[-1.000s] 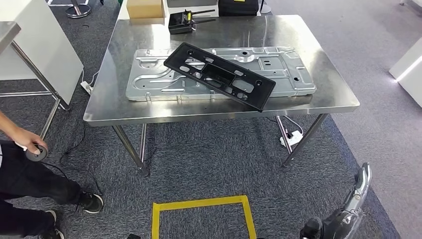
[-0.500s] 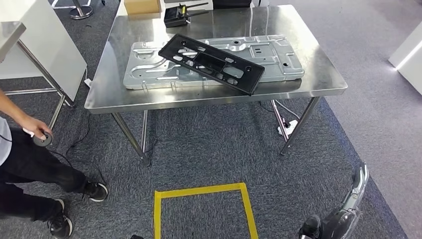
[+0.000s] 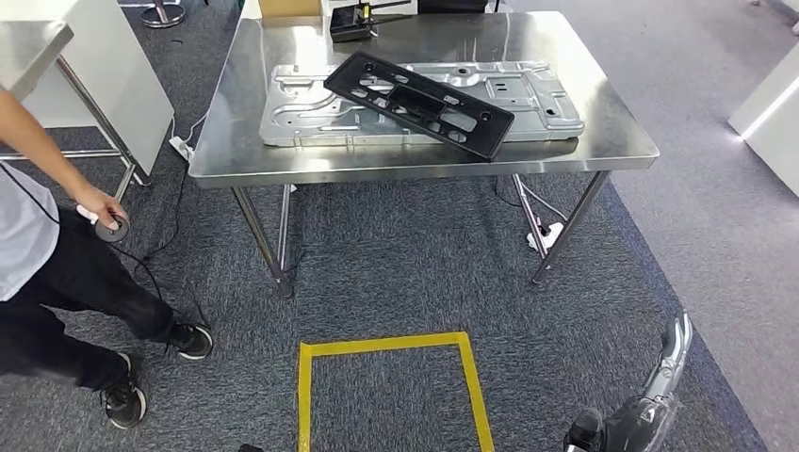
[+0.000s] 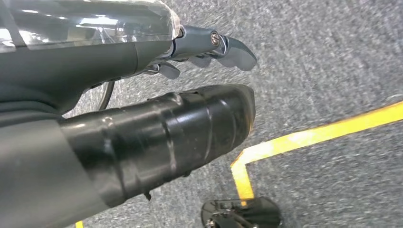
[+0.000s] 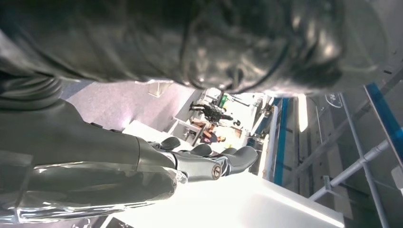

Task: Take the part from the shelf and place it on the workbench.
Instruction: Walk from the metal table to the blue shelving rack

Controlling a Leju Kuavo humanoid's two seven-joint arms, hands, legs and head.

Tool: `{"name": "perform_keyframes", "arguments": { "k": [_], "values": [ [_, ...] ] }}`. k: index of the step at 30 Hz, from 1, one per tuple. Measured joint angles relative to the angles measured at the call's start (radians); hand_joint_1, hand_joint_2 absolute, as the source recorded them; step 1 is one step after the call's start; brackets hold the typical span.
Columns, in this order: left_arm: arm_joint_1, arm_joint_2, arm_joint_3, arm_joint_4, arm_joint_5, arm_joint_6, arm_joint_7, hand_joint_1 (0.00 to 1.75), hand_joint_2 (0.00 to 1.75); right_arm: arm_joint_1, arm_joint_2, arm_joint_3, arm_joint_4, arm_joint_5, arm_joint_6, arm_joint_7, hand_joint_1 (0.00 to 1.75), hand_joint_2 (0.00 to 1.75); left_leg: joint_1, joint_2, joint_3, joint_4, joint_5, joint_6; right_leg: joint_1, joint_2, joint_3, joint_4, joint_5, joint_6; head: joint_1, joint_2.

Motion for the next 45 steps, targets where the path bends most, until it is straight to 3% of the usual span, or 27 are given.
{"name": "perform_keyframes", "arguments": {
  "k": [1, 2, 4, 6, 8, 9, 11, 12, 14, 16, 17, 18, 19, 21, 23, 25, 27, 29, 32, 33, 34, 35, 37, 39, 40, 43, 45],
  "values": [
    [0.000, 0.000, 0.000, 0.000, 0.000, 0.000, 0.000, 0.00, 0.00, 0.000, 0.000, 0.000, 0.001, -0.001, 0.000, 0.000, 0.00, 0.00, -0.002, 0.001, -0.014, 0.001, 0.011, 0.002, -0.001, 0.001, -0.013, 0.063, -0.040, 0.002, 0.000, 0.000],
    [0.000, 0.000, 0.000, 0.000, 0.000, -0.001, 0.000, 0.00, 0.00, 0.000, 0.000, -0.001, 0.002, -0.002, 0.000, 0.002, 0.00, 0.00, -0.003, 0.002, -0.029, 0.002, 0.022, 0.003, -0.001, 0.001, -0.019, 0.114, -0.058, 0.003, 0.000, 0.000],
    [0.000, 0.000, 0.000, 0.000, 0.000, -0.002, 0.000, 0.00, 0.00, 0.000, 0.000, -0.001, 0.006, -0.008, 0.000, 0.003, 0.00, 0.00, -0.006, 0.002, -0.058, 0.007, 0.043, 0.000, -0.002, 0.001, 0.013, 0.128, -0.027, 0.001, 0.000, 0.000],
    [0.000, 0.000, 0.000, 0.000, 0.000, -0.002, 0.000, 0.00, 0.00, 0.000, 0.000, -0.002, 0.007, -0.013, 0.000, 0.004, 0.00, 0.00, -0.007, 0.001, -0.082, 0.012, 0.061, -0.005, 0.000, 0.001, 0.114, 0.012, 0.015, -0.009, 0.000, 0.000],
    [0.001, -0.001, 0.000, 0.000, -0.001, -0.002, 0.000, 0.00, 0.00, -0.001, 0.000, -0.002, 0.007, -0.015, 0.000, 0.004, 0.00, 0.00, -0.009, 0.000, -0.096, 0.017, 0.076, -0.013, 0.007, 0.002, 0.214, -0.133, 0.009, -0.022, -0.001, 0.000],
    [0.001, -0.001, 0.000, 0.000, -0.002, -0.003, 0.000, 0.00, 0.00, -0.001, 0.000, -0.002, 0.007, -0.016, 0.000, 0.004, 0.00, 0.00, -0.008, 0.000, -0.100, 0.018, 0.084, -0.019, 0.011, 0.003, 0.238, -0.173, 0.000, -0.027, -0.001, 0.000],
    [0.001, -0.001, 0.001, 0.000, -0.002, -0.004, 0.001, 0.00, 0.00, 0.000, 0.000, -0.002, 0.007, -0.016, 0.000, 0.004, 0.00, 0.00, -0.005, 0.000, -0.105, 0.017, 0.096, -0.032, 0.015, 0.002, 0.236, -0.195, 0.006, -0.037, 0.000, 0.000],
    [0.001, -0.001, 0.001, 0.000, -0.002, -0.004, 0.001, 0.00, 0.00, 0.001, 0.000, -0.003, 0.007, -0.017, 0.000, 0.003, 0.00, 0.00, -0.003, -0.001, -0.111, 0.023, 0.087, -0.039, 0.013, 0.001, 0.228, -0.199, 0.016, -0.045, 0.000, 0.000],
    [0.004, -0.001, 0.001, 0.000, -0.002, -0.004, 0.003, 0.00, 0.00, 0.001, 0.001, -0.003, 0.007, -0.020, 0.000, 0.003, 0.00, 0.00, -0.001, -0.004, -0.134, 0.081, 0.017, -0.048, 0.009, -0.003, 0.206, -0.204, 0.040, -0.059, -0.002, 0.000],
    [0.005, -0.001, 0.002, 0.000, -0.002, -0.005, 0.004, 0.00, 0.00, 0.001, 0.003, -0.003, 0.008, -0.023, 0.000, 0.002, 0.00, 0.00, 0.000, -0.005, -0.164, 0.198, -0.079, -0.055, 0.010, -0.005, 0.177, -0.200, 0.059, -0.065, -0.003, 0.000],
    [0.005, -0.001, 0.002, 0.000, -0.002, -0.005, 0.004, 0.00, 0.00, 0.001, 0.003, -0.003, 0.008, -0.024, 0.000, 0.002, 0.00, 0.00, 0.001, -0.005, -0.173, 0.254, -0.103, -0.058, 0.011, -0.006, 0.161, -0.196, 0.069, -0.065, -0.003, 0.000],
    [0.005, -0.001, 0.002, 0.000, -0.002, -0.005, 0.005, 0.00, 0.00, 0.001, 0.003, -0.003, 0.008, -0.025, 0.000, 0.002, 0.00, 0.00, 0.002, -0.005, -0.170, 0.287, -0.102, -0.060, 0.011, -0.007, 0.145, -0.191, 0.079, -0.064, -0.003, 0.000],
    [0.005, -0.001, 0.002, 0.000, -0.002, -0.005, 0.005, 0.00, 0.00, 0.001, 0.003, -0.003, 0.008, -0.025, 0.000, 0.002, 0.00, 0.00, 0.003, -0.005, -0.151, 0.289, -0.082, -0.062, 0.010, -0.008, 0.127, -0.184, 0.088, -0.062, -0.003, 0.000],
    [0.004, -0.001, 0.002, 0.000, -0.002, -0.005, 0.005, 0.00, 0.00, 0.001, 0.003, -0.004, 0.008, -0.026, 0.000, 0.002, 0.00, 0.00, 0.006, -0.004, -0.070, 0.200, -0.027, -0.063, 0.008, -0.008, 0.095, -0.166, 0.101, -0.055, -0.003, 0.000],
    [0.002, -0.001, 0.002, 0.000, -0.002, -0.005, 0.005, 0.00, 0.00, 0.001, 0.003, -0.004, 0.008, -0.027, 0.000, 0.002, 0.00, 0.00, 0.003, -0.006, 0.023, 0.066, -0.031, -0.057, 0.010, -0.008, 0.070, -0.145, 0.110, -0.045, -0.003, 0.000],
    [0.001, -0.001, 0.002, 0.000, -0.002, -0.005, 0.004, 0.00, 0.00, 0.001, 0.003, -0.005, 0.007, -0.028, 0.000, 0.001, 0.00, 0.00, -0.002, -0.007, 0.054, 0.003, -0.055, -0.043, 0.011, -0.009, 0.060, -0.136, 0.122, -0.033, -0.002, 0.000],
    [0.002, -0.001, 0.002, 0.000, -0.002, -0.005, 0.003, 0.00, 0.00, 0.001, 0.004, -0.006, 0.007, -0.028, 0.000, 0.000, 0.00, 0.00, -0.002, -0.005, 0.044, -0.001, -0.046, -0.026, 0.009, -0.009, 0.058, -0.136, 0.133, -0.021, -0.002, 0.000],
    [0.003, -0.001, 0.002, 0.000, -0.004, -0.006, 0.003, 0.00, 0.00, 0.002, 0.004, -0.008, 0.007, -0.028, 0.000, 0.000, 0.00, 0.00, 0.001, -0.001, 0.029, -0.005, -0.026, -0.009, 0.007, -0.004, 0.043, -0.102, 0.091, -0.011, -0.001, 0.000],
    [0.001, -0.001, 0.002, 0.000, -0.008, -0.006, 0.003, 0.00, 0.00, 0.003, 0.003, -0.011, 0.007, -0.031, 0.000, 0.001, 0.00, 0.00, -0.001, 0.003, -0.012, -0.004, 0.006, 0.002, 0.004, 0.000, -0.006, 0.071, -0.053, -0.003, 0.000, 0.000],
    [0.002, -0.001, 0.002, 0.000, -0.009, -0.006, 0.003, 0.00, 0.00, 0.003, 0.003, -0.012, 0.007, -0.033, 0.000, 0.001, 0.00, 0.00, -0.002, 0.004, -0.027, -0.003, 0.017, 0.002, 0.003, 0.000, -0.014, 0.124, -0.074, -0.003, -0.001, 0.000],
    [0.002, -0.001, 0.002, 0.000, -0.009, -0.006, 0.003, 0.00, 0.00, 0.004, 0.003, -0.013, 0.007, -0.036, 0.000, 0.001, 0.00, 0.00, -0.003, 0.005, -0.041, -0.002, 0.027, 0.002, 0.003, 0.000, -0.009, 0.151, -0.072, -0.003, -0.001, 0.000],
    [0.002, -0.001, 0.003, 0.000, -0.009, -0.006, 0.003, 0.00, 0.00, 0.004, 0.003, -0.014, 0.007, -0.040, 0.000, 0.002, 0.00, 0.00, -0.004, 0.005, -0.055, 0.000, 0.038, 0.001, 0.003, 0.000, 0.014, 0.143, -0.050, -0.005, -0.001, 0.000],
    [0.002, -0.001, 0.003, 0.000, -0.009, -0.006, 0.003, 0.00, 0.00, 0.003, 0.003, -0.016, 0.007, -0.051, 0.000, 0.008, 0.00, 0.00, -0.006, 0.004, -0.079, 0.003, 0.057, -0.003, 0.005, 0.000, 0.115, 0.025, 0.002, -0.015, -0.001, 0.000],
    [0.002, -0.001, 0.003, 0.000, -0.009, -0.007, 0.001, 0.00, 0.00, 0.002, 0.002, -0.015, 0.007, -0.071, 0.000, 0.028, 0.00, 0.00, -0.010, 0.003, -0.093, 0.008, 0.072, -0.011, 0.012, 0.001, 0.222, -0.131, 0.007, -0.028, -0.001, 0.000],
    [0.002, -0.002, 0.003, 0.000, -0.009, -0.007, -0.001, 0.00, 0.00, 0.001, -0.002, -0.014, 0.007, -0.088, 0.000, 0.044, 0.00, 0.00, -0.010, 0.003, -0.097, 0.009, 0.080, -0.016, 0.015, 0.001, 0.249, -0.178, -0.001, -0.033, -0.001, 0.000],
    [0.002, -0.001, 0.006, 0.000, -0.010, -0.011, -0.004, 0.00, 0.00, -0.001, -0.030, -0.012, 0.015, -0.182, 0.018, 0.097, 0.00, 0.00, -0.008, 0.001, -0.111, 0.015, 0.089, -0.033, 0.016, -0.002, 0.244, -0.209, 0.009, -0.050, -0.001, 0.000],
    [0.004, -0.001, 0.008, 0.000, -0.010, -0.013, -0.004, 0.00, 0.00, -0.004, -0.046, -0.015, 0.026, -0.253, 0.048, 0.110, 0.00, 0.00, -0.006, -0.002, -0.133, 0.068, 0.028, -0.042, 0.012, -0.005, 0.223, -0.213, 0.030, -0.065, -0.002, 0.000]
  ]
}}
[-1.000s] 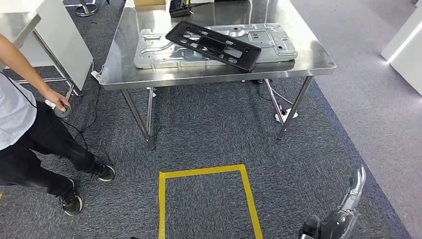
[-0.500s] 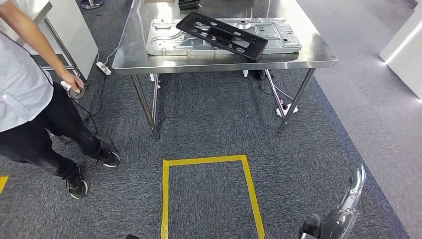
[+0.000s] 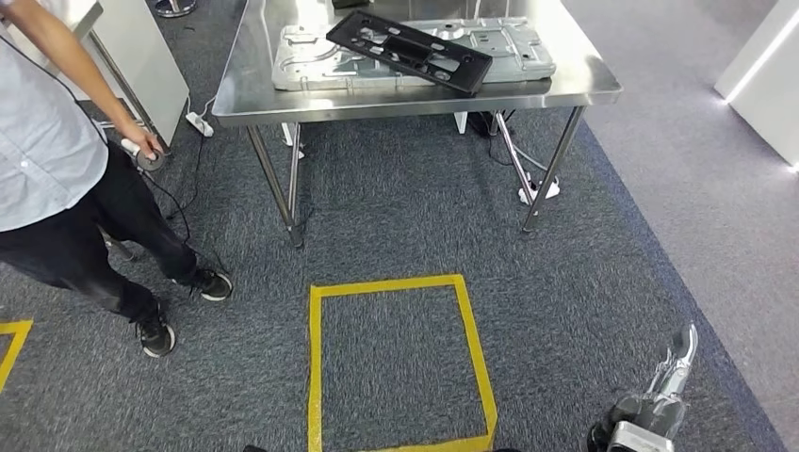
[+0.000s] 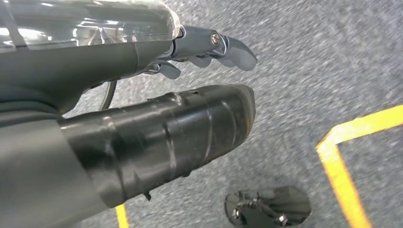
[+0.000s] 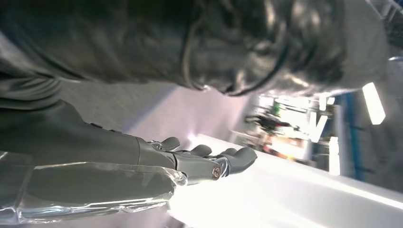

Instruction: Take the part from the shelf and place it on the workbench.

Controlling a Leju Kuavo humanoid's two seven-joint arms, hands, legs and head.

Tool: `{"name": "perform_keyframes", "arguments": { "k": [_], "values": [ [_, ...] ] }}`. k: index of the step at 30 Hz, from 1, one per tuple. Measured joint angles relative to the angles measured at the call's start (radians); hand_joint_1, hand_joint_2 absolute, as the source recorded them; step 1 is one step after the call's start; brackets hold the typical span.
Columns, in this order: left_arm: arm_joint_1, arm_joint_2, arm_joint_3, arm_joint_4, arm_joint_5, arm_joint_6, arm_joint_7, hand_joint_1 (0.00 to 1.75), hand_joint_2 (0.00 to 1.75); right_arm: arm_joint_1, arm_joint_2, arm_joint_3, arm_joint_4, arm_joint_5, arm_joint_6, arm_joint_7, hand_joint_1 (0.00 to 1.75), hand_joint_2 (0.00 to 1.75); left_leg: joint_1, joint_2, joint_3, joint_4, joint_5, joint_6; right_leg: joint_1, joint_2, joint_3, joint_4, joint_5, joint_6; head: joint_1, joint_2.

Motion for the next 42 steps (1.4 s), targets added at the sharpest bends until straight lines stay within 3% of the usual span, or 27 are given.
{"name": "perform_keyframes", "arguments": {
  "k": [2, 3, 4, 5, 7, 9, 11, 13, 14, 16, 18, 19, 20, 21, 23, 25, 28, 29, 31, 33, 34, 35, 37, 39, 41, 42],
  "values": [
    [0.001, 0.000, 0.004, 0.000, -0.001, -0.001, 0.000, 0.00, 0.00, -0.001, -0.007, -0.016, 0.019, -0.059, 0.046, -0.006, 0.00, 0.00, 0.003, -0.002, -0.034, 0.122, -0.096, -0.006, 0.002, -0.002, -0.029, 0.006, 0.018, -0.007, -0.001, 0.000],
    [0.001, 0.000, 0.006, 0.000, -0.002, -0.002, 0.000, 0.00, 0.00, -0.001, -0.009, -0.029, 0.032, -0.083, 0.074, -0.010, 0.00, 0.00, 0.003, -0.002, -0.045, 0.183, -0.125, -0.008, 0.004, -0.003, -0.046, 0.012, 0.027, -0.008, -0.001, 0.000],
    [0.002, 0.000, 0.009, 0.000, -0.002, -0.002, 0.001, 0.00, 0.00, -0.001, -0.010, -0.045, 0.045, -0.101, 0.099, -0.013, 0.00, 0.00, 0.003, -0.002, -0.043, 0.218, -0.128, -0.010, 0.005, -0.004, -0.062, 0.018, 0.035, -0.007, -0.001, 0.000],
    [0.002, 0.000, 0.011, 0.000, -0.003, -0.003, 0.001, 0.00, 0.00, -0.001, -0.010, -0.062, 0.059, -0.114, 0.123, -0.016, 0.00, 0.00, 0.003, -0.002, -0.026, 0.220, -0.110, -0.010, 0.005, -0.004, -0.079, 0.025, 0.043, -0.006, -0.001, 0.000],
    [0.001, 0.000, 0.013, 0.000, -0.004, -0.003, 0.001, 0.00, 0.00, -0.002, -0.008, -0.103, 0.085, -0.132, 0.163, -0.027, 0.00, 0.00, 0.003, -0.002, 0.060, 0.123, -0.061, -0.004, 0.006, -0.005, -0.108, 0.043, 0.054, -0.001, -0.001, 0.000],
    [0.000, 0.000, 0.014, 0.000, -0.006, -0.003, 0.001, 0.00, 0.00, -0.005, 0.000, -0.151, 0.111, -0.147, 0.205, -0.035, 0.00, 0.00, -0.001, -0.003, 0.154, -0.013, -0.057, 0.005, 0.008, -0.005, -0.130, 0.062, 0.063, 0.006, -0.001, 0.000],
    [-0.001, 0.001, 0.014, 0.000, -0.009, -0.004, 0.001, 0.00, 0.00, -0.018, 0.017, -0.212, 0.152, -0.170, 0.265, -0.037, 0.00, 0.00, -0.006, -0.003, 0.183, -0.073, -0.072, 0.014, 0.009, -0.005, -0.142, 0.069, 0.076, 0.017, 0.000, 0.000],
    [0.000, 0.000, 0.015, 0.000, -0.010, -0.004, 0.001, 0.00, 0.00, -0.047, 0.042, -0.309, 0.226, -0.183, 0.342, -0.047, 0.00, 0.00, -0.003, -0.001, 0.174, -0.085, -0.063, 0.027, 0.009, -0.003, -0.147, 0.070, 0.083, 0.029, 0.000, 0.000],
    [0.000, 0.000, 0.015, 0.000, -0.011, -0.005, -0.001, 0.00, 0.00, -0.065, 0.053, -0.368, 0.274, -0.181, 0.376, -0.057, 0.00, 0.00, -0.001, 0.000, 0.169, -0.090, -0.054, 0.036, 0.008, -0.001, -0.153, 0.079, 0.072, 0.035, 0.001, 0.000],
    [0.000, -0.002, 0.016, 0.000, -0.012, -0.005, -0.004, 0.00, 0.00, -0.108, 0.065, -0.495, 0.391, -0.165, 0.422, -0.078, 0.00, 0.00, 0.003, 0.002, 0.154, -0.096, -0.036, 0.050, 0.001, 0.006, -0.180, 0.152, 0.003, 0.046, 0.002, 0.000],
    [0.002, -0.002, 0.019, 0.000, -0.011, -0.005, -0.008, 0.00, 0.00, -0.151, 0.070, -0.619, 0.520, -0.143, 0.449, -0.093, 0.00, 0.00, 0.002, 0.002, 0.134, -0.095, -0.021, 0.054, -0.007, 0.008, -0.217, 0.274, -0.070, 0.058, 0.002, 0.000],
    [0.004, -0.003, 0.022, 0.000, -0.010, -0.004, -0.009, 0.00, 0.00, -0.172, 0.071, -0.678, 0.587, -0.130, 0.458, -0.097, 0.00, 0.00, 0.002, 0.002, 0.124, -0.094, -0.014, 0.052, -0.011, 0.008, -0.224, 0.315, -0.081, 0.062, 0.002, 0.000],
    [0.004, -0.003, 0.025, 0.000, -0.010, -0.003, -0.009, 0.00, 0.00, -0.192, 0.071, -0.731, 0.651, -0.117, 0.463, -0.100, 0.00, 0.00, 0.003, 0.003, 0.117, -0.092, -0.008, 0.050, -0.015, 0.008, -0.212, 0.317, -0.070, 0.066, 0.002, 0.000],
    [0.004, -0.003, 0.028, 0.000, -0.009, -0.003, -0.009, 0.00, 0.00, -0.211, 0.071, -0.778, 0.713, -0.104, 0.465, -0.102, 0.00, 0.00, 0.003, 0.005, 0.110, -0.090, -0.004, 0.047, -0.018, 0.006, -0.180, 0.280, -0.046, 0.068, 0.002, 0.000],
    [0.004, -0.003, 0.034, 0.000, -0.009, -0.002, -0.010, 0.00, 0.00, -0.247, 0.069, -0.859, 0.822, -0.084, 0.467, -0.105, 0.00, 0.00, 0.003, 0.011, 0.102, -0.082, 0.001, 0.041, -0.021, -0.009, -0.083, 0.135, -0.006, 0.069, 0.002, 0.000],
    [0.004, -0.003, 0.038, 0.000, -0.008, -0.001, -0.010, 0.00, 0.00, -0.282, 0.063, -0.926, 0.935, -0.061, 0.451, -0.106, 0.00, 0.00, 0.000, 0.020, 0.099, -0.074, 0.003, 0.031, -0.014, -0.022, -0.031, 0.045, 0.003, 0.057, 0.002, 0.000],
    [0.002, -0.005, 0.042, 0.000, -0.006, 0.003, -0.011, 0.00, 0.00, -0.334, 0.035, -1.018, 1.139, -0.008, 0.382, -0.094, 0.00, 0.00, 0.002, 0.030, 0.097, -0.070, 0.003, 0.012, -0.010, -0.010, -0.036, 0.030, 0.006, 0.031, 0.001, 0.000],
    [0.002, -0.006, 0.043, 0.000, -0.005, 0.006, -0.011, 0.00, 0.00, -0.348, 0.023, -1.047, 1.211, 0.014, 0.348, -0.080, 0.00, 0.00, 0.004, 0.025, 0.090, -0.057, -0.010, 0.006, -0.011, -0.006, -0.038, 0.029, 0.011, 0.023, 0.001, 0.000],
    [0.002, -0.007, 0.048, 0.000, -0.003, 0.009, -0.010, 0.00, 0.00, -0.366, 0.005, -1.089, 1.335, 0.056, 0.289, -0.043, 0.00, 0.00, 0.006, 0.009, 0.053, 0.029, -0.072, -0.002, -0.011, 0.002, -0.046, 0.025, 0.020, 0.007, 0.001, 0.000],
    [0.005, -0.007, 0.055, 0.000, -0.003, 0.011, -0.009, 0.00, 0.00, -0.377, -0.007, -1.109, 1.432, 0.104, 0.241, 0.010, 0.00, 0.00, 0.007, 0.001, -0.005, 0.166, -0.143, -0.003, -0.006, 0.014, -0.056, 0.027, 0.026, -0.001, 0.001, 0.000],
    [0.005, -0.007, 0.059, 0.000, -0.002, 0.012, -0.009, 0.00, 0.00, -0.382, -0.009, -1.112, 1.471, 0.131, 0.219, 0.044, 0.00, 0.00, 0.007, 0.000, -0.023, 0.212, -0.154, -0.002, -0.003, 0.021, -0.060, 0.029, 0.028, -0.003, 0.001, 0.000],
    [0.006, -0.008, 0.062, 0.000, -0.002, 0.012, -0.008, 0.00, 0.00, -0.385, -0.011, -1.114, 1.505, 0.160, 0.196, 0.081, 0.00, 0.00, 0.007, 0.000, -0.025, 0.224, -0.145, 0.000, -0.001, 0.030, -0.063, 0.031, 0.028, -0.003, 0.001, 0.000],
    [0.006, -0.008, 0.065, 0.000, -0.002, 0.013, -0.008, 0.00, 0.00, -0.390, -0.012, -1.114, 1.564, 0.213, 0.163, 0.155, 0.00, 0.00, 0.005, -0.010, 0.025, 0.134, -0.079, 0.011, 0.004, 0.048, -0.064, 0.037, 0.028, -0.003, 0.001, 0.000],
    [0.007, -0.009, 0.068, 0.000, -0.001, 0.014, -0.008, 0.00, 0.00, -0.397, -0.012, -1.111, 1.607, 0.254, 0.148, 0.219, 0.00, 0.00, 0.004, -0.046, 0.089, 0.005, -0.028, 0.027, 0.005, 0.066, -0.068, 0.042, 0.027, 0.000, 0.001, 0.000],
    [0.006, -0.009, 0.071, 0.000, -0.001, 0.016, -0.007, 0.00, 0.00, -0.403, -0.012, -1.102, 1.640, 0.285, 0.144, 0.269, 0.00, 0.00, 0.002, -0.069, 0.116, -0.053, -0.021, 0.034, 0.003, 0.082, -0.077, 0.047, 0.030, 0.008, 0.001, 0.000],
    [0.005, -0.010, 0.072, 0.000, -0.001, 0.017, -0.007, 0.00, 0.00, -0.404, -0.012, -1.097, 1.652, 0.296, 0.144, 0.288, 0.00, 0.00, 0.002, -0.064, 0.118, -0.062, -0.021, 0.033, 0.003, 0.091, -0.080, 0.047, 0.032, 0.014, 0.001, 0.000]
  ]
}}
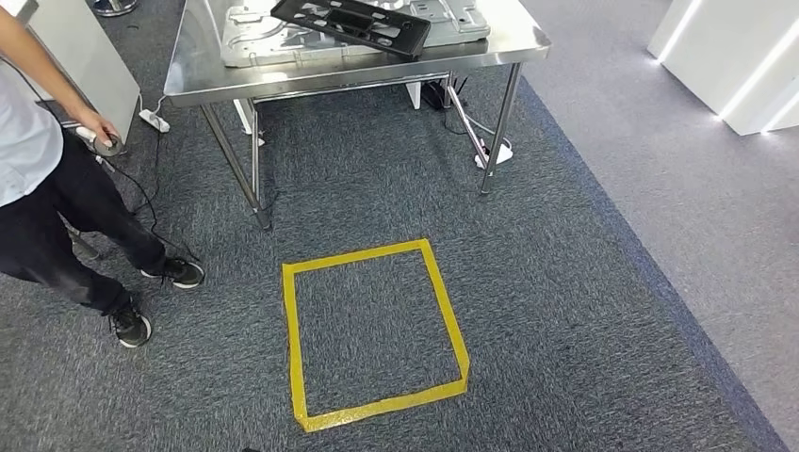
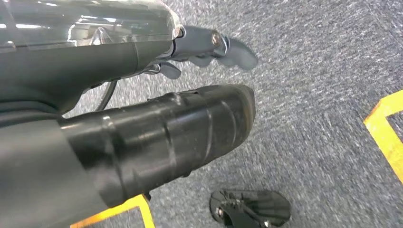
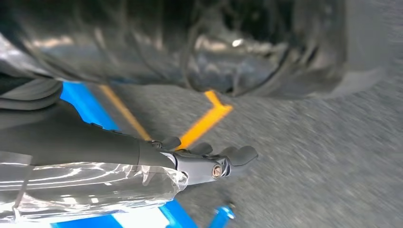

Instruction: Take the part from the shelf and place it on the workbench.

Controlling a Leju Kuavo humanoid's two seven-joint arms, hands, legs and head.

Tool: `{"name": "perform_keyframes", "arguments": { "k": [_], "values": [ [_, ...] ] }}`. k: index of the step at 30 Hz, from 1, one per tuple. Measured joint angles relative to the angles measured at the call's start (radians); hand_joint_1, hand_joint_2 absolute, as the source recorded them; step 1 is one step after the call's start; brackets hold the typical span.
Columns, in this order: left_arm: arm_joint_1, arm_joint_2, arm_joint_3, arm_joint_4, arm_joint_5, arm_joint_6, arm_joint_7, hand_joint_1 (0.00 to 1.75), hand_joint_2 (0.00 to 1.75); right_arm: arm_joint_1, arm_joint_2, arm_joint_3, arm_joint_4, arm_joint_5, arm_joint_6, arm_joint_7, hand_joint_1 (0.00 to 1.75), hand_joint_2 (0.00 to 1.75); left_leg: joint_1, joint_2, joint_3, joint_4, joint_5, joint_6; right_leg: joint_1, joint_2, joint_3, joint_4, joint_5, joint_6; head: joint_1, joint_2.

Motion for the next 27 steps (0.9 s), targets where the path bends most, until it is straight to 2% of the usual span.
{"name": "perform_keyframes", "arguments": {
  "k": [1, 3, 5, 6, 7, 8, 9, 11, 12, 13, 14, 16, 18, 19, 21, 22, 23, 24, 25, 27],
  "values": [
    [-0.001, -0.001, 0.000, 0.000, 0.000, 0.001, 0.000, 0.00, 0.00, 0.000, -0.001, 0.004, 0.010, 0.009, 0.000, 0.015, 0.00, 0.00, 0.003, 0.009, 0.003, -0.009, 0.001, 0.001, -0.001, 0.002, -0.002, 0.002, 0.000, 0.006, 0.000, 0.000],
    [-0.002, -0.004, 0.001, 0.000, 0.000, 0.001, 0.000, 0.00, 0.00, 0.000, -0.002, 0.012, 0.026, 0.028, -0.001, 0.039, 0.00, 0.00, 0.009, 0.027, 0.008, -0.026, 0.008, 0.007, 0.001, -0.021, -0.017, 0.031, -0.021, 0.018, 0.001, 0.000],
    [0.000, -0.005, 0.002, 0.000, 0.000, 0.001, 0.000, 0.00, 0.00, -0.002, -0.003, 0.027, 0.039, 0.057, 0.001, 0.070, 0.00, 0.00, 0.010, 0.049, 0.010, -0.032, 0.011, 0.012, -0.003, -0.056, -0.070, 0.141, -0.082, 0.029, 0.003, 0.000],
    [0.001, -0.005, 0.004, 0.000, 0.000, 0.001, 0.001, 0.00, 0.00, -0.002, -0.002, 0.036, 0.045, 0.071, 0.002, 0.088, 0.00, 0.00, 0.010, 0.061, 0.009, -0.031, 0.011, 0.013, -0.007, -0.064, -0.105, 0.209, -0.113, 0.034, 0.003, 0.000],
    [0.002, -0.005, 0.006, 0.000, 0.000, 0.001, 0.002, 0.00, 0.00, -0.003, -0.002, 0.044, 0.051, 0.083, 0.003, 0.103, 0.00, 0.00, 0.010, 0.073, 0.009, -0.030, 0.010, 0.013, -0.013, -0.068, -0.131, 0.262, -0.129, 0.040, 0.003, 0.000],
    [0.002, -0.005, 0.008, 0.000, 0.000, 0.001, 0.002, 0.00, 0.00, -0.002, -0.002, 0.051, 0.055, 0.093, 0.002, 0.118, 0.00, 0.00, 0.010, 0.084, 0.009, -0.030, 0.009, 0.011, -0.018, -0.071, -0.141, 0.281, -0.125, 0.045, 0.003, 0.000],
    [0.002, -0.005, 0.010, 0.000, 0.000, 0.001, 0.003, 0.00, 0.00, -0.002, -0.002, 0.058, 0.059, 0.101, 0.002, 0.130, 0.00, 0.00, 0.011, 0.093, 0.010, -0.028, 0.006, 0.008, -0.024, -0.076, -0.130, 0.258, -0.102, 0.049, 0.003, 0.000],
    [0.001, -0.006, 0.013, 0.000, 0.000, 0.001, 0.003, 0.00, 0.00, -0.001, -0.002, 0.069, 0.064, 0.111, -0.001, 0.146, 0.00, 0.00, 0.014, 0.110, 0.013, -0.020, -0.002, -0.003, -0.032, -0.104, -0.067, 0.132, -0.037, 0.057, 0.003, 0.000],
    [0.001, -0.007, 0.014, 0.000, 0.000, 0.001, 0.003, 0.00, 0.00, -0.001, -0.002, 0.074, 0.067, 0.114, -0.002, 0.150, 0.00, 0.00, 0.014, 0.117, 0.012, -0.014, -0.008, -0.010, -0.031, -0.117, -0.038, 0.071, -0.014, 0.056, 0.003, 0.000],
    [0.001, -0.007, 0.015, 0.000, 0.000, 0.001, 0.003, 0.00, 0.00, -0.002, -0.001, 0.078, 0.069, 0.115, -0.003, 0.153, 0.00, 0.00, 0.012, 0.123, 0.012, -0.009, -0.013, -0.018, -0.029, -0.127, -0.020, 0.034, -0.003, 0.052, 0.003, 0.000],
    [0.000, -0.007, 0.016, 0.000, 0.000, 0.001, 0.003, 0.00, 0.00, -0.002, 0.000, 0.081, 0.071, 0.117, -0.004, 0.154, 0.00, 0.00, 0.010, 0.129, 0.012, -0.005, -0.016, -0.025, -0.025, -0.130, -0.015, 0.018, -0.003, 0.046, 0.003, 0.000],
    [-0.001, -0.007, 0.016, 0.000, -0.001, 0.001, 0.005, 0.00, 0.00, 0.000, 0.000, 0.086, 0.074, 0.124, -0.006, 0.161, 0.00, 0.00, 0.011, 0.140, 0.016, -0.004, -0.020, -0.036, -0.021, -0.113, -0.019, 0.020, -0.002, 0.031, 0.002, 0.000],
    [-0.001, -0.007, 0.017, 0.000, -0.002, 0.001, 0.009, 0.00, 0.00, 0.002, 0.000, 0.092, 0.077, 0.134, -0.006, 0.171, 0.00, 0.00, 0.017, 0.123, 0.009, 0.021, -0.044, -0.044, -0.022, -0.099, -0.020, 0.016, 0.002, 0.017, 0.002, 0.000],
    [-0.001, -0.006, 0.017, 0.000, -0.004, 0.001, 0.010, 0.00, 0.00, 0.001, 0.000, 0.095, 0.077, 0.138, -0.006, 0.174, 0.00, 0.00, 0.019, 0.106, -0.008, 0.061, -0.072, -0.046, -0.023, -0.092, -0.020, 0.014, 0.005, 0.010, 0.002, 0.000],
    [0.001, -0.006, 0.017, 0.000, -0.007, -0.001, 0.012, 0.00, 0.00, -0.001, 0.000, 0.101, 0.078, 0.145, -0.006, 0.176, 0.00, 0.00, 0.019, 0.074, -0.069, 0.196, -0.142, -0.046, -0.019, -0.077, -0.022, 0.013, 0.006, 0.002, 0.002, 0.000],
    [0.003, -0.006, 0.017, 0.000, -0.009, -0.002, 0.012, 0.00, 0.00, -0.001, 0.000, 0.104, 0.079, 0.149, -0.004, 0.177, 0.00, 0.00, 0.018, 0.068, -0.099, 0.258, -0.163, -0.044, -0.017, -0.067, -0.023, 0.014, 0.006, 0.001, 0.002, 0.000],
    [0.005, -0.006, 0.017, 0.000, -0.010, -0.003, 0.012, 0.00, 0.00, -0.001, 0.000, 0.107, 0.080, 0.154, -0.002, 0.177, 0.00, 0.00, 0.018, 0.065, -0.116, 0.291, -0.165, -0.042, -0.014, -0.056, -0.024, 0.015, 0.006, 0.000, 0.002, 0.000],
    [0.006, -0.006, 0.017, 0.000, -0.011, -0.004, 0.012, 0.00, 0.00, -0.001, 0.000, 0.110, 0.081, 0.159, 0.000, 0.178, 0.00, 0.00, 0.017, 0.063, -0.115, 0.284, -0.146, -0.038, -0.012, -0.045, -0.024, 0.017, 0.007, 0.000, 0.002, 0.000],
    [0.006, -0.006, 0.017, 0.000, -0.012, -0.004, 0.012, 0.00, 0.00, -0.001, 0.000, 0.114, 0.082, 0.163, 0.002, 0.179, 0.00, 0.00, 0.017, 0.059, -0.096, 0.240, -0.111, -0.033, -0.010, -0.033, -0.023, 0.019, 0.006, 0.000, 0.002, 0.000],
    [0.007, -0.005, 0.017, 0.000, -0.013, -0.004, 0.012, 0.00, 0.00, -0.002, 0.001, 0.121, 0.083, 0.168, 0.003, 0.180, 0.00, 0.00, 0.016, 0.024, -0.040, 0.107, -0.042, -0.021, -0.008, -0.010, -0.026, 0.025, 0.006, 0.002, 0.002, 0.000]
  ]
}}
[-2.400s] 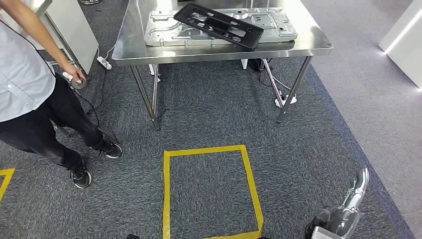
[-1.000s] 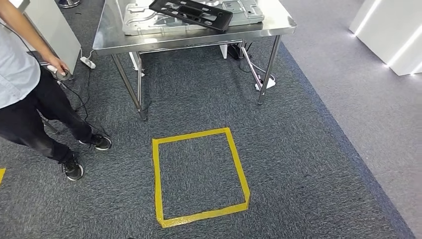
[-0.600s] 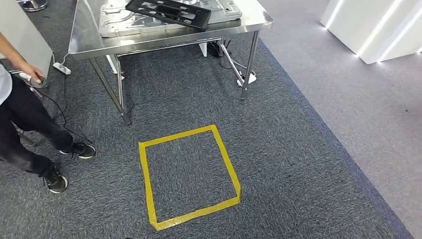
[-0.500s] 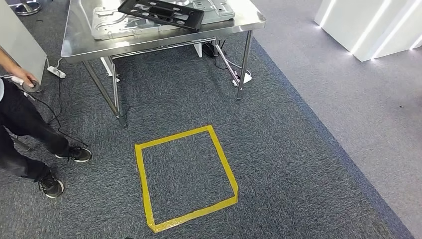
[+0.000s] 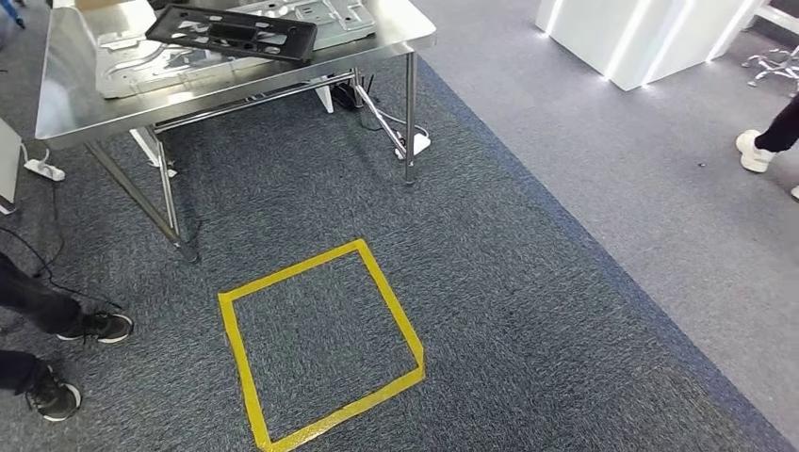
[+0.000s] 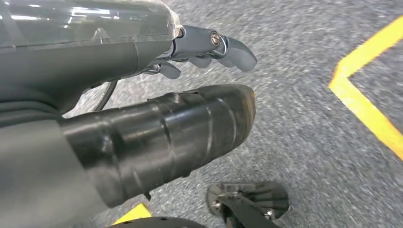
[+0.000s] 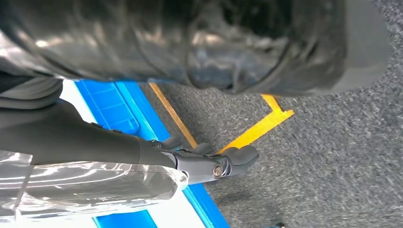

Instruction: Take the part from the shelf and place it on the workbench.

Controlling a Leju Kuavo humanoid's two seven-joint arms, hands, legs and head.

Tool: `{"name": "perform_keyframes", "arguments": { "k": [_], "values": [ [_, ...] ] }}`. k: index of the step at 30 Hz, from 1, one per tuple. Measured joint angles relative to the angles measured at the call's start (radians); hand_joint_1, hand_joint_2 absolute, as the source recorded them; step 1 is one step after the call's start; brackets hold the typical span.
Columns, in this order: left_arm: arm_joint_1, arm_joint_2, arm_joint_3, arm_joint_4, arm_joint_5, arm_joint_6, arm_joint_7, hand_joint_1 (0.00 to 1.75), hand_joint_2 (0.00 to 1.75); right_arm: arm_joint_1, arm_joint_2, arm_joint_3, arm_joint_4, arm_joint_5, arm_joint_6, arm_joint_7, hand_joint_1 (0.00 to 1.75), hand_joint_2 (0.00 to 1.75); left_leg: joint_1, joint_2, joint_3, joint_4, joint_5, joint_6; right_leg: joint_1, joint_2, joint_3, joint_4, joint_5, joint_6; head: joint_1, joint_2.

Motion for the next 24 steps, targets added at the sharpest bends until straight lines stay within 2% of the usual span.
{"name": "perform_keyframes", "arguments": {
  "k": [2, 4, 5, 7, 9, 10, 11, 12, 13, 15, 16, 17, 18, 20, 22, 24],
  "values": [
    [-0.001, 0.002, 0.000, 0.000, -0.001, 0.000, 0.000, 0.00, 0.00, -0.002, 0.001, 0.005, 0.002, 0.002, 0.000, 0.000, 0.00, 0.00, -0.003, -0.030, 0.028, -0.075, 0.021, 0.006, -0.001, 0.020, -0.008, 0.004, 0.002, 0.008, 0.000, 0.000],
    [-0.003, 0.002, 0.000, 0.000, -0.002, 0.000, 0.000, 0.00, 0.00, 0.000, 0.002, 0.007, 0.003, 0.003, 0.000, 0.001, 0.00, 0.00, -0.005, -0.023, 0.031, -0.086, 0.021, 0.010, -0.004, 0.036, -0.015, 0.002, 0.007, 0.023, 0.000, 0.000],
    [-0.004, 0.002, 0.000, 0.000, -0.003, -0.001, 0.000, 0.00, 0.00, 0.002, 0.002, 0.008, 0.003, 0.004, 0.000, 0.001, 0.00, 0.00, -0.004, -0.013, 0.034, -0.092, 0.025, 0.015, -0.004, 0.032, -0.016, 0.004, 0.006, 0.028, 0.000, 0.000],
    [-0.004, 0.002, 0.000, 0.000, -0.003, -0.001, 0.000, 0.00, 0.00, 0.003, 0.001, 0.010, 0.004, 0.008, 0.001, 0.001, 0.00, 0.00, -0.002, 0.009, 0.039, -0.105, 0.034, 0.029, -0.002, -0.007, -0.037, 0.050, -0.026, 0.037, 0.002, 0.000],
    [-0.003, 0.002, 0.000, 0.000, -0.005, 0.000, 0.002, 0.00, 0.00, 0.001, 0.001, 0.011, 0.004, 0.012, 0.004, 0.002, 0.00, 0.00, -0.004, 0.033, 0.039, -0.108, 0.036, 0.036, -0.003, -0.049, -0.093, 0.168, -0.091, 0.043, 0.003, 0.000],
    [-0.002, 0.002, 0.000, 0.000, -0.006, 0.000, 0.005, 0.00, 0.00, 0.001, 0.001, 0.012, 0.004, 0.014, 0.007, 0.002, 0.00, 0.00, -0.006, 0.046, 0.038, -0.107, 0.036, 0.037, -0.005, -0.056, -0.123, 0.232, -0.118, 0.046, 0.002, 0.000],
    [-0.001, 0.002, 0.000, 0.000, -0.007, 0.001, 0.009, 0.00, 0.00, 0.001, 0.001, 0.012, 0.004, 0.014, 0.012, 0.000, 0.00, 0.00, -0.007, 0.058, 0.038, -0.107, 0.035, 0.037, -0.007, -0.060, -0.143, 0.275, -0.130, 0.048, 0.002, 0.000],
    [-0.001, 0.002, 0.000, 0.000, -0.008, 0.001, 0.013, 0.00, 0.00, 0.002, 0.001, 0.012, 0.004, 0.013, 0.017, -0.002, 0.00, 0.00, -0.008, 0.070, 0.039, -0.107, 0.033, 0.037, -0.009, -0.063, -0.144, 0.280, -0.122, 0.050, 0.002, 0.000],
    [-0.001, 0.002, 0.000, 0.000, -0.008, 0.002, 0.015, 0.00, 0.00, 0.003, 0.001, 0.012, 0.004, 0.013, 0.023, -0.005, 0.00, 0.00, -0.008, 0.081, 0.041, -0.107, 0.032, 0.035, -0.010, -0.069, -0.124, 0.247, -0.096, 0.050, 0.003, 0.000],
    [-0.002, 0.000, 0.000, 0.000, -0.007, 0.002, 0.014, 0.00, 0.00, 0.004, 0.001, 0.012, 0.004, 0.012, 0.033, -0.012, 0.00, 0.00, -0.009, 0.099, 0.047, -0.106, 0.027, 0.028, -0.008, -0.100, -0.044, 0.102, -0.032, 0.045, 0.003, 0.000],
    [-0.002, 0.000, 0.000, 0.000, -0.006, 0.002, 0.012, 0.00, 0.00, 0.003, 0.000, 0.012, 0.004, 0.011, 0.036, -0.015, 0.00, 0.00, -0.012, 0.106, 0.049, -0.105, 0.024, 0.023, -0.004, -0.115, -0.013, 0.042, -0.013, 0.039, 0.002, 0.000],
    [-0.003, -0.001, 0.000, 0.000, -0.006, 0.002, 0.010, 0.00, 0.00, 0.002, 0.000, 0.012, 0.004, 0.010, 0.039, -0.017, 0.00, 0.00, -0.014, 0.113, 0.052, -0.104, 0.021, 0.018, -0.001, -0.125, 0.005, 0.005, -0.005, 0.032, 0.002, 0.000],
    [-0.004, -0.002, 0.000, 0.000, -0.005, 0.002, 0.006, 0.00, 0.00, 0.002, 0.000, 0.012, 0.004, 0.010, 0.040, -0.018, 0.00, 0.00, -0.016, 0.120, 0.053, -0.103, 0.019, 0.013, 0.003, -0.127, 0.008, -0.006, -0.006, 0.026, 0.002, 0.000],
    [-0.008, -0.002, 0.000, 0.000, 0.000, 0.001, -0.008, 0.00, 0.00, 0.003, 0.000, 0.012, 0.004, 0.009, 0.044, -0.018, 0.00, 0.00, -0.015, 0.128, 0.056, -0.102, 0.015, 0.003, 0.003, -0.108, 0.005, -0.008, -0.003, 0.016, 0.001, 0.000],
    [-0.009, -0.003, 0.001, 0.000, 0.007, 0.001, -0.023, 0.00, 0.00, 0.003, 0.000, 0.011, 0.004, 0.008, 0.050, -0.018, 0.00, 0.00, -0.011, 0.100, 0.043, -0.065, -0.016, -0.006, -0.001, -0.092, 0.006, -0.015, 0.002, 0.004, 0.001, 0.000],
    [-0.007, -0.003, 0.001, 0.000, 0.011, 0.001, -0.030, 0.00, 0.00, 0.001, 0.000, 0.011, 0.005, 0.008, 0.055, -0.018, 0.00, 0.00, -0.008, 0.058, -0.004, 0.045, -0.080, -0.011, -0.003, -0.075, 0.007, -0.018, 0.006, -0.004, 0.001, 0.000]
  ]
}}
